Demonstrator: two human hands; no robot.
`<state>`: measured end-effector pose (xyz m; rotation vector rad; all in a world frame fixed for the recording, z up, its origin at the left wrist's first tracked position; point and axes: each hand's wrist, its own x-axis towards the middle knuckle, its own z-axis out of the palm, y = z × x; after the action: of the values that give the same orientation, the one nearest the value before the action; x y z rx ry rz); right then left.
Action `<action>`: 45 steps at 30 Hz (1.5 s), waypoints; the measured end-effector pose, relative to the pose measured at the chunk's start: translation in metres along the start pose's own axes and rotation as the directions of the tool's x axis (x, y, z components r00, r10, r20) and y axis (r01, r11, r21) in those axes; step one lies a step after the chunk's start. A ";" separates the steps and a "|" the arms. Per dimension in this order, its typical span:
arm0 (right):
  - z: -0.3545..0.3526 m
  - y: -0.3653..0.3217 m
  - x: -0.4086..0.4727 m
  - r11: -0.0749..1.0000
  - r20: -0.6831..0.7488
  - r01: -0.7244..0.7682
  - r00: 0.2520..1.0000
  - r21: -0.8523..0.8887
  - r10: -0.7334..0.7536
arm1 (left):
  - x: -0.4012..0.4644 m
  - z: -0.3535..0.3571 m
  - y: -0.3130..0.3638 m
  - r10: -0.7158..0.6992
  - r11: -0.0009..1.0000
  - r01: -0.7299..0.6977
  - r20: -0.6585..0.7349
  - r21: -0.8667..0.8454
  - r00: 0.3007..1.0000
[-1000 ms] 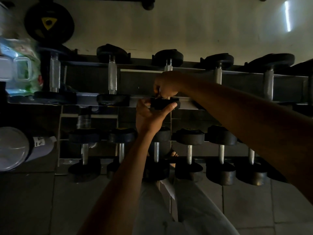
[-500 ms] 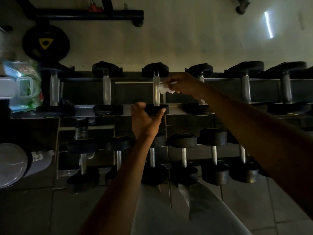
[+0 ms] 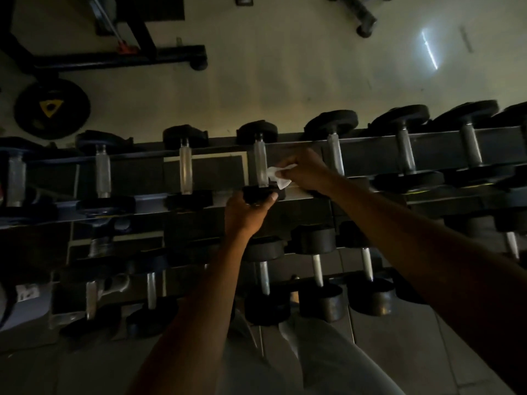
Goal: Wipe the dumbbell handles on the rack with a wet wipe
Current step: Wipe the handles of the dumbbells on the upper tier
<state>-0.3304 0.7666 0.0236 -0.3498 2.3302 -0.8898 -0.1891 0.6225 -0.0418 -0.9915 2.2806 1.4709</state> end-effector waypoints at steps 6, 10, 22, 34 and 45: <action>-0.004 0.024 0.012 0.994 -0.058 0.050 0.997 -0.097 -0.055 | 0.009 0.004 -0.005 -0.062 0.998 0.061 -0.019 -0.015 0.998; 0.003 0.023 0.024 0.966 -0.145 0.111 0.978 -0.232 -0.147 | 0.013 -0.004 0.001 -0.018 1.000 0.018 0.026 0.017 0.999; 0.022 0.010 0.039 0.761 0.159 0.370 0.927 -0.533 -0.340 | 0.030 -0.005 -0.017 0.036 0.998 -0.038 0.040 0.046 0.999; 0.052 -0.051 0.076 0.142 0.461 0.488 0.868 -0.861 -0.186 | 0.032 -0.001 -0.022 0.014 1.000 -0.013 -0.032 0.029 0.999; 0.017 -0.008 0.060 0.557 0.330 0.474 0.879 -0.682 -0.345 | 0.027 -0.004 -0.019 0.067 0.998 -0.067 -0.015 0.017 0.998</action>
<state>-0.3660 0.7258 -0.0077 -1.3187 2.3850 0.0109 -0.1959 0.6034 -0.0682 -0.9338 2.3545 1.4731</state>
